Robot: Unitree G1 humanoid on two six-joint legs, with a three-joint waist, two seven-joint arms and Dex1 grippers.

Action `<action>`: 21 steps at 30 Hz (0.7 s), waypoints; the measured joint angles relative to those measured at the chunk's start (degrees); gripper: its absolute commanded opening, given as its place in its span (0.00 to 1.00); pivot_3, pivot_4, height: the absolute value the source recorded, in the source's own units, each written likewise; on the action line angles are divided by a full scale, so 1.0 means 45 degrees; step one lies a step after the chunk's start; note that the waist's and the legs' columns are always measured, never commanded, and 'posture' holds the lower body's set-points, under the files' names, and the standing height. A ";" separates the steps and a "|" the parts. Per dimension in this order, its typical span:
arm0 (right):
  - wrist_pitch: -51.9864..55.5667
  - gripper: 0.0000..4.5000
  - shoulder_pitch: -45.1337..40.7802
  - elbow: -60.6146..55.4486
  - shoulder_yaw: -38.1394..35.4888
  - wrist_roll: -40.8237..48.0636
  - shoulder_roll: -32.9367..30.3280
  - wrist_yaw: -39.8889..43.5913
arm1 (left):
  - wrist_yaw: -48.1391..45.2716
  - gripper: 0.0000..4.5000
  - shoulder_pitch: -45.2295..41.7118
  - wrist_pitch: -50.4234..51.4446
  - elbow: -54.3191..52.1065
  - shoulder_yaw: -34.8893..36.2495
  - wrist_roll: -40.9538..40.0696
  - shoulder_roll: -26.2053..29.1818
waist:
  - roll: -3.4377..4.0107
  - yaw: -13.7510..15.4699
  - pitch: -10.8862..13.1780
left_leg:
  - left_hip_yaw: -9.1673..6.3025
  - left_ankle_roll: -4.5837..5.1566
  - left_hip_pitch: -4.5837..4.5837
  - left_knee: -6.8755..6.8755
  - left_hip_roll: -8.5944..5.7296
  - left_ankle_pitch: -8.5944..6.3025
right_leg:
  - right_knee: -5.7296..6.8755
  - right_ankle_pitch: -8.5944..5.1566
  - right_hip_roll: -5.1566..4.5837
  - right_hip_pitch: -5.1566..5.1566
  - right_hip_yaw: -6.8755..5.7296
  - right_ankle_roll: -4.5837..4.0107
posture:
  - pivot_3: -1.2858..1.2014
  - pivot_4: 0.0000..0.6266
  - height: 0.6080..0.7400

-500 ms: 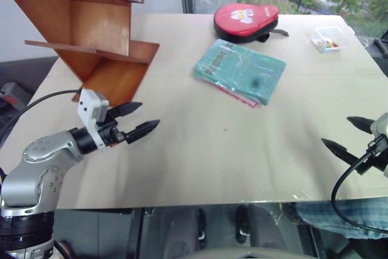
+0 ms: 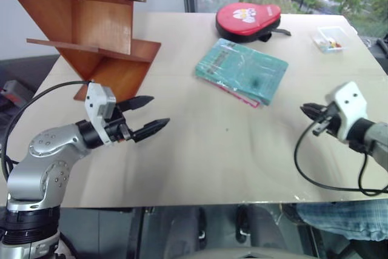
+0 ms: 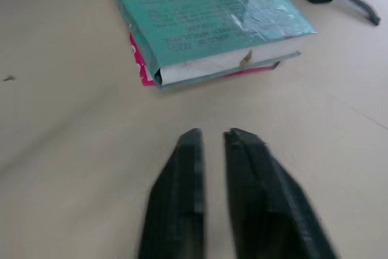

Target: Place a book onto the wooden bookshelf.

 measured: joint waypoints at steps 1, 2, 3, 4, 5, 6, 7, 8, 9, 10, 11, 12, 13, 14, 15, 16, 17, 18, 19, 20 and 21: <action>-0.0100 0.10 -0.0958 0.0850 0.0744 -0.0549 0.0507 -0.0331 | 0.0011 1.00 -0.0059 -0.0057 -0.0050 -0.0125 0.0079 -0.0034 | -0.0001 -0.0035 -0.0001 | 0.0009 0.0000 0.0008 0.0001 0.0000 0.0001 | 0.0000 0.0001 0.0005 0.0005 0.0007 0.0003 | 0.52 0.24 1.00; -0.0424 0.10 -0.2016 0.2022 0.1718 -0.1279 0.1104 -0.0724 | 0.0110 1.00 -0.0328 -0.0129 -0.0310 -0.0529 0.0172 -0.0267 | 0.0001 -0.0090 0.0004 | 0.0025 0.0001 0.0009 0.0003 -0.0002 0.0003 | -0.0001 0.0001 0.0006 0.0001 0.0015 0.0006 | 0.52 0.24 1.00; -0.0569 0.10 -0.2180 0.2310 0.2011 -0.1472 0.1211 -0.0783 | 0.0152 1.00 -0.0373 -0.0180 -0.0437 -0.0661 0.0185 -0.0372 | 0.0000 -0.0096 0.0004 | 0.0024 0.0001 0.0009 0.0002 -0.0001 0.0002 | 0.0002 0.0003 0.0007 0.0001 0.0016 0.0009 | 0.52 0.24 1.00; -0.0857 0.10 -0.2403 0.2842 0.2520 -0.1860 0.1398 -0.0824 | 0.0245 1.00 -0.0359 -0.0222 -0.0616 -0.0791 0.0210 -0.0480 | -0.0004 -0.0071 0.0002 | 0.0011 -0.0001 0.0012 0.0003 0.0000 0.0003 | 0.0010 0.0011 0.0007 0.0009 0.0006 0.0019 | 0.52 0.24 1.00; -0.1081 0.10 -0.2545 0.3277 0.2794 -0.2120 0.1596 -0.0831 | 0.0338 1.00 -0.0354 -0.0224 -0.0689 -0.0853 0.0223 -0.0574 | -0.0004 -0.0044 0.0003 | 0.0011 -0.0002 0.0011 0.0002 0.0001 0.0004 | 0.0010 0.0025 0.0009 0.0006 0.0006 0.0040 | 0.52 0.24 1.00; -0.1272 0.10 -0.2640 0.3716 0.3022 -0.2318 0.1875 -0.0829 | 0.0489 1.00 -0.0345 -0.0224 -0.0764 -0.0914 0.0234 -0.0647 | -0.0003 -0.0018 0.0004 | 0.0011 -0.0002 0.0008 0.0002 0.0001 0.0004 | 0.0010 0.0027 0.0010 0.0004 0.0005 0.0044 | 0.52 0.24 1.00; -0.1448 0.10 -0.2704 0.4001 0.3184 -0.2424 0.2103 -0.0808 | 0.0600 1.00 -0.0337 -0.0224 -0.0811 -0.0918 0.0237 -0.0719 | -0.0002 -0.0019 0.0004 | 0.0012 -0.0003 0.0008 0.0000 0.0001 0.0004 | 0.0010 0.0031 0.0012 0.0004 0.0006 0.0041 | 0.52 0.24 1.00; -0.1609 0.10 -0.2832 0.4225 0.3288 -0.2501 0.2322 -0.0772 | 0.0737 1.00 -0.0312 -0.0227 -0.0837 -0.0922 0.0247 -0.0788 | 0.0000 -0.0034 0.0005 | 0.0019 -0.0003 0.0008 0.0000 0.0001 0.0004 | 0.0008 0.0033 0.0013 0.0003 0.0010 0.0043 | 0.52 0.24 1.00; -0.1697 0.10 -0.2961 0.4361 0.3314 -0.2551 0.2501 -0.0736 | 0.0842 1.00 -0.0272 -0.0227 -0.0878 -0.0935 0.0261 -0.0841 | -0.0001 -0.0047 0.0005 | 0.0020 -0.0003 0.0008 0.0000 0.0001 0.0004 | 0.0006 0.0032 0.0012 0.0004 0.0011 0.0047 | 0.52 0.24 1.00; -0.1833 0.10 -0.3079 0.4427 0.3336 -0.2637 0.2641 -0.0673 | 0.0935 1.00 -0.0229 -0.0226 -0.0966 -0.0958 0.0270 -0.0905 | -0.0001 -0.0062 0.0005 | 0.0023 -0.0002 0.0008 0.0000 0.0001 0.0004 | 0.0005 0.0031 0.0012 0.0004 0.0012 0.0051 | 0.52 0.24 1.00; -0.1931 0.10 -0.3120 0.4430 0.3352 -0.2667 0.2688 -0.0646 | 0.1004 1.00 -0.0192 -0.0226 -0.1050 -0.0960 0.0274 -0.0935 | -0.0001 -0.0071 0.0005 | 0.0022 -0.0003 0.0008 0.0000 0.0001 0.0004 | 0.0003 0.0030 0.0012 0.0005 0.0012 0.0052 | 0.52 0.24 1.00; -0.2121 0.10 -0.3249 0.4426 0.3429 -0.2676 0.2859 -0.0513 | 0.1126 1.00 -0.0092 -0.0225 -0.1235 -0.0961 0.0277 -0.0970 | -0.0002 -0.0088 0.0005 | 0.0021 -0.0003 0.0010 0.0000 0.0002 0.0004 | 0.0004 0.0029 0.0012 0.0007 0.0012 0.0054 | 0.52 0.24 1.00; -0.2170 0.10 -0.3285 0.4412 0.3469 -0.2675 0.2973 -0.0425 | 0.1162 1.00 -0.0042 -0.0225 -0.1295 -0.0962 0.0280 -0.0981 | -0.0001 -0.0103 0.0005 | 0.0020 -0.0004 0.0014 0.0000 0.0005 0.0004 | 0.0007 0.0027 0.0015 0.0008 0.0010 0.0055 | 0.52 0.24 1.00; -0.2215 0.10 -0.3289 0.4384 0.3555 -0.2673 0.3079 -0.0352 | 0.1227 1.00 0.0015 -0.0224 -0.1305 -0.0961 0.0279 -0.1002 | -0.0001 -0.0107 0.0005 | 0.0020 -0.0005 0.0018 0.0000 0.0007 0.0005 | 0.0011 0.0026 0.0016 0.0008 0.0010 0.0056 | 0.52 0.24 1.00; -0.2222 0.10 -0.3289 0.4306 0.3590 -0.2672 0.3254 -0.0308 | 0.1264 1.00 0.0124 -0.0224 -0.1304 -0.0957 0.0282 -0.1001 | -0.0001 -0.0126 0.0005 | 0.0020 -0.0006 0.0019 0.0000 0.0008 0.0005 | 0.0013 0.0026 0.0017 0.0008 0.0011 0.0056 | 0.52 0.24 1.00; -0.2225 0.10 -0.3288 0.4141 0.3636 -0.2669 0.3415 -0.0260 | 0.1291 1.00 0.0221 -0.0221 -0.1302 -0.0959 0.0291 -0.1004 | 0.0001 -0.0167 0.0006 | 0.0021 -0.0006 0.0019 0.0000 0.0008 0.0005 | 0.0017 0.0026 0.0016 0.0006 0.0013 0.0056 | 0.52 0.24 1.00; -0.2236 0.10 -0.3289 0.3886 0.3724 -0.2654 0.3557 -0.0161 | 0.1315 1.00 0.0230 -0.0214 -0.1300 -0.0960 0.0294 -0.1007 | 0.0000 -0.0194 0.0006 | 0.0020 -0.0007 0.0018 0.0000 0.0009 0.0005 | 0.0019 0.0026 0.0017 0.0005 0.0012 0.0056 | 0.52 0.24 1.00; -0.2236 0.10 -0.3289 0.3804 0.3747 -0.2647 0.3587 -0.0128 | 0.1319 1.00 0.0226 -0.0215 -0.1300 -0.0959 0.0294 -0.1005 | 0.0001 -0.0204 0.0006 | 0.0019 -0.0007 0.0019 0.0000 0.0009 0.0005 | 0.0019 0.0026 0.0016 0.0006 0.0012 0.0056 | 0.52 0.24 1.00; -0.2241 0.10 -0.3290 0.3589 0.3802 -0.2621 0.3673 -0.0036 | 0.1333 1.00 0.0216 -0.0215 -0.1300 -0.0957 0.0294 -0.1003 | 0.0001 -0.0216 0.0005 | 0.0019 -0.0007 0.0022 0.0000 0.0008 0.0005 | 0.0020 0.0026 0.0015 0.0008 0.0012 0.0055 | 0.52 0.24 1.00; -0.2241 0.10 -0.3290 0.3467 0.3828 -0.2608 0.3748 0.0020 | 0.1335 1.00 0.0215 -0.0214 -0.1297 -0.0958 0.0294 -0.1004 | 0.0001 -0.0224 0.0005 | 0.0020 -0.0007 0.0021 0.0000 0.0008 0.0005 | 0.0020 0.0027 0.0015 0.0008 0.0013 0.0055 | 0.52 0.24 1.00; -0.2240 0.10 -0.3290 0.3287 0.3933 -0.2603 0.3898 0.0166 | 0.1342 1.00 0.0203 -0.0212 -0.1293 -0.0958 0.0294 -0.1003 | 0.0001 -0.0249 0.0005 | 0.0021 -0.0007 0.0021 0.0001 0.0007 0.0005 | 0.0020 0.0027 0.0013 0.0009 0.0013 0.0056 | 0.52 0.24 1.00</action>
